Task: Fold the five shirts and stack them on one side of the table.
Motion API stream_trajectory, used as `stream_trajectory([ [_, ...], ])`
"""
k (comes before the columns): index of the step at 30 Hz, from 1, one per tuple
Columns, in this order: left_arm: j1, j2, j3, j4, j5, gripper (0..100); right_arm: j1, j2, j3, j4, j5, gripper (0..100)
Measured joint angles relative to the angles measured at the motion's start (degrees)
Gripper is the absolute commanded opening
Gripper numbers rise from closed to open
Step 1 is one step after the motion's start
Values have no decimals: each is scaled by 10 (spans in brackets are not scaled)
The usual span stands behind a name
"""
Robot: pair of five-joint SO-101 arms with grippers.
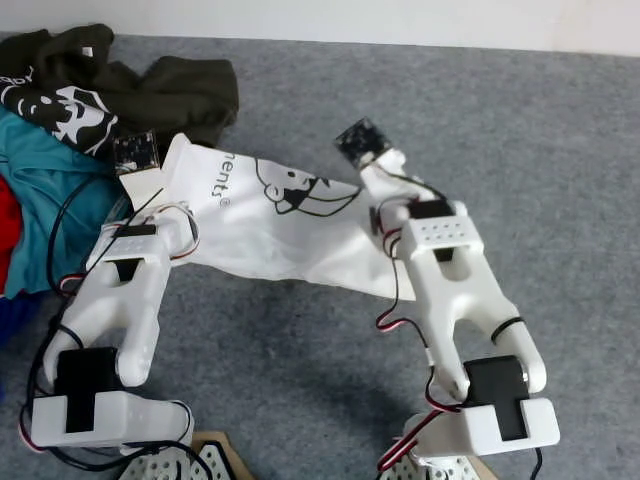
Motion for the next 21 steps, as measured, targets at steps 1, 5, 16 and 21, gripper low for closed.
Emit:
stream_trajectory([
  [1, 0, 0, 0, 0, 0, 45, 4, 0, -10, 9, 0, 229],
  [5, 0, 0, 0, 0, 0, 45, 14, 0, -50, 72, 0, 66],
  [16, 0, 0, 0, 0, 0, 45, -25, -124, -4, 229, -2, 6],
  [21, 0, 0, 0, 0, 0, 46, -55, -237, 131, 175, -39, 6],
])
